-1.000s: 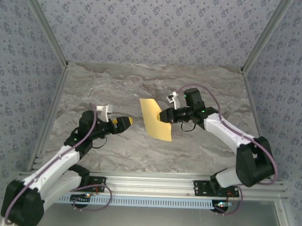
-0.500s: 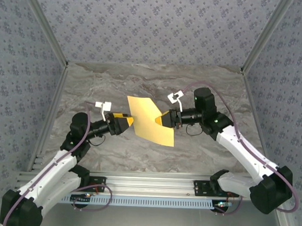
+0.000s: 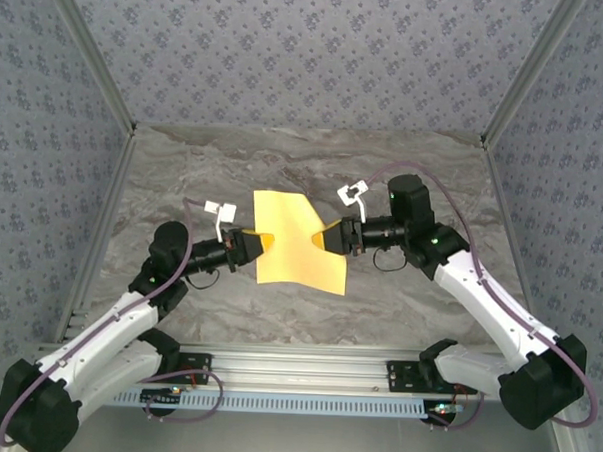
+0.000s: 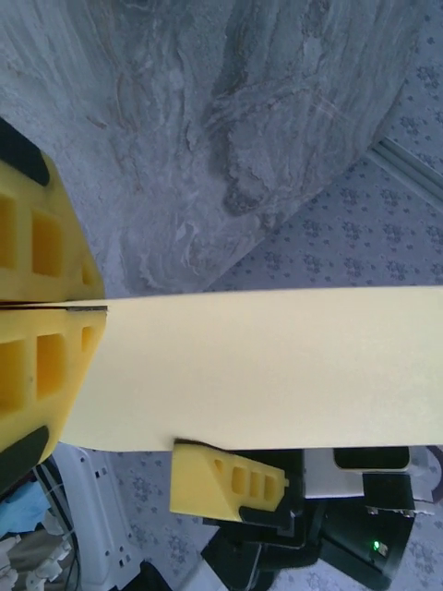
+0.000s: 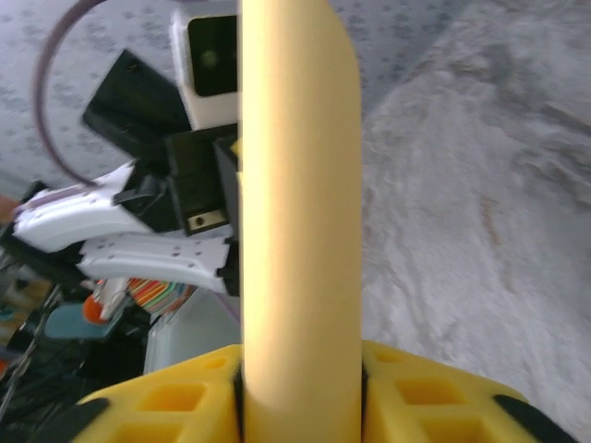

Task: Fold a paper plane with a square sheet of paper (fold left side to right side)
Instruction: Place a square sheet of paper at the center of the table, then first fold in half a square sheet of paper at the center of the table.

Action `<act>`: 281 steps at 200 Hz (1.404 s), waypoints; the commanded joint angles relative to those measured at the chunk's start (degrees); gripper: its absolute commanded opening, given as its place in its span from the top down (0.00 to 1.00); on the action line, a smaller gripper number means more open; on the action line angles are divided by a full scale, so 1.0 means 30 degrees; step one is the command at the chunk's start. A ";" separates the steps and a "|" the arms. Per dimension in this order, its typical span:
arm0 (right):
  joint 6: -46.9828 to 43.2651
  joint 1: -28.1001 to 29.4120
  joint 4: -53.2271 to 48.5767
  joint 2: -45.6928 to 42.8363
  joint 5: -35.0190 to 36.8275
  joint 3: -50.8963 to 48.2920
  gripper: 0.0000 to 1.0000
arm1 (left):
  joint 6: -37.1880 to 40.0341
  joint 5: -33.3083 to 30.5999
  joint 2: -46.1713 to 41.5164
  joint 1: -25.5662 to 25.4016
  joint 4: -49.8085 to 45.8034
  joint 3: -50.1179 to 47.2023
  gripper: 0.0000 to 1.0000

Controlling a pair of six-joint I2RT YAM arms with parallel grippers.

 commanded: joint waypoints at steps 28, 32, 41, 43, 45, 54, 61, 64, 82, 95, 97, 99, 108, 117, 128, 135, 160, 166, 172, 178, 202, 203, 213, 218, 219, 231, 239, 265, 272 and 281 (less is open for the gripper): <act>-0.3177 -0.1309 -0.5772 -0.0724 0.6825 0.0503 0.37 | 0.0709 -0.2313 0.1825 -0.0078 -0.1639 -0.0357 1.00; -0.3234 -0.1372 -0.5888 -0.0724 0.7407 0.0402 0.35 | 0.0737 -0.2523 0.2118 -0.0085 -0.1822 -0.0386 1.00; -0.3360 -0.1491 -0.6102 -0.0697 0.8632 0.0169 0.31 | 0.0741 -0.2840 0.2748 -0.0104 -0.1994 -0.0469 1.00; -0.3368 -0.1496 -0.6129 -0.0674 0.8851 0.0095 0.30 | 0.0744 -0.2863 0.2939 -0.0084 -0.1966 -0.0491 1.00; -0.3388 -0.1519 -0.6137 -0.0667 0.9183 0.0017 0.29 | 0.0716 -0.2891 0.3111 -0.0094 -0.1945 -0.0503 1.00; -0.3427 -0.1530 -0.5998 -0.0580 0.9985 -0.0332 0.28 | 0.0623 -0.3196 0.3919 -0.0103 -0.1803 -0.0551 1.00; -0.3378 -0.1579 -0.5758 -0.0430 1.0525 -0.0638 0.28 | 0.0586 -0.3429 0.4688 -0.0108 -0.1789 -0.0524 1.00; -0.3341 -0.1577 -0.5666 -0.0358 1.0732 -0.0764 0.28 | 0.0590 -0.3563 0.5051 -0.0096 -0.1827 -0.0466 1.00; -0.2894 -0.1600 -0.4578 0.0362 1.1229 -0.1529 0.28 | 0.0539 -0.4215 0.7403 -0.0088 -0.2206 0.0060 1.00; -0.2292 -0.1589 -0.3536 0.1107 1.1165 -0.2052 0.34 | 0.0762 -0.4164 0.9212 -0.0113 -0.2195 0.0647 1.00; -0.2200 -0.1608 -0.3356 0.1235 1.1111 -0.2137 0.35 | 0.0815 -0.4139 0.9440 -0.0101 -0.2222 0.0755 1.00; -0.2112 -0.1591 -0.3179 0.1347 1.1038 -0.2188 0.36 | 0.0880 -0.4133 0.9724 -0.0091 -0.2272 0.0856 1.00; -0.1560 -0.1607 -0.2298 0.2070 1.0653 -0.2516 0.44 | 0.1181 -0.4144 1.0730 -0.0094 -0.2572 0.1346 1.00; -0.0887 -0.1583 -0.1253 0.2783 1.0058 -0.2872 0.52 | 0.1427 -0.4202 1.1591 -0.0078 -0.2812 0.1760 1.00; -0.0092 -0.1426 -0.0155 0.3917 0.9564 -0.3135 0.62 | 0.1692 -0.4248 1.2385 -0.0080 -0.3137 0.2193 1.00; 0.0240 -0.1280 0.0481 0.4626 0.9293 -0.3250 0.67 | 0.1917 -0.4256 1.2730 -0.0078 -0.3525 0.2522 1.00; 0.0780 -0.0538 0.1640 0.6956 0.9388 -0.3079 0.78 | 0.2427 -0.4438 1.2828 -0.0088 -0.4593 0.3021 1.00; 0.0825 -0.0382 0.1794 0.7410 0.9483 -0.2994 0.79 | 0.2499 -0.4478 1.2759 -0.0094 -0.4754 0.3065 1.00; 0.0829 -0.0225 0.1949 0.7956 0.9509 -0.2897 0.79 | 0.2585 -0.4482 1.2690 -0.0078 -0.4957 0.3164 1.00; 0.0856 -0.0116 0.2015 0.8398 0.9510 -0.2785 0.80 | 0.2672 -0.4454 1.2671 -0.0077 -0.5154 0.3269 1.00; 0.0866 0.0150 0.2014 0.9921 0.9711 -0.2410 0.81 | 0.2750 -0.4139 1.2769 -0.0095 -0.5456 0.3577 1.00; 0.0876 0.0176 0.2010 0.9974 0.9728 -0.2410 0.81 | 0.2743 -0.4120 1.2763 -0.0086 -0.5455 0.3571 1.00; 0.0952 0.0211 0.1971 1.0390 0.9843 -0.2379 0.81 | 0.2710 -0.3910 1.2815 -0.0076 -0.5486 0.3746 0.98; 0.1014 0.0232 0.1950 1.0564 0.9876 -0.2403 0.81 | 0.2632 -0.3795 1.2818 -0.0094 -0.5443 0.3819 0.96; 0.1009 0.0232 0.1964 1.0618 0.9884 -0.2406 0.81 | 0.2626 -0.3787 1.2817 -0.0100 -0.5433 0.3838 0.96; 0.1060 0.0262 0.1854 1.0991 0.9950 -0.2481 0.81 | 0.2350 -0.3454 1.2817 -0.0112 -0.5162 0.3996 0.93; 0.1052 0.0274 0.1728 1.1155 1.0048 -0.2531 0.81 | 0.2074 -0.3176 1.2821 -0.0122 -0.4879 0.4113 0.88; 0.1112 0.0267 0.1611 1.1458 1.0323 -0.2896 0.81 | 0.0980 -0.2430 1.2889 -0.0441 -0.3647 0.4547 0.71; 0.1143 0.0279 0.1647 1.1423 1.0359 -0.3019 0.81 | 0.0755 -0.2263 1.3024 -0.0623 -0.3308 0.4740 0.66; 0.1168 0.0276 0.1683 1.1405 1.0403 -0.3133 0.81 | 0.0530 -0.2128 1.3240 -0.0911 -0.2980 0.5041 0.62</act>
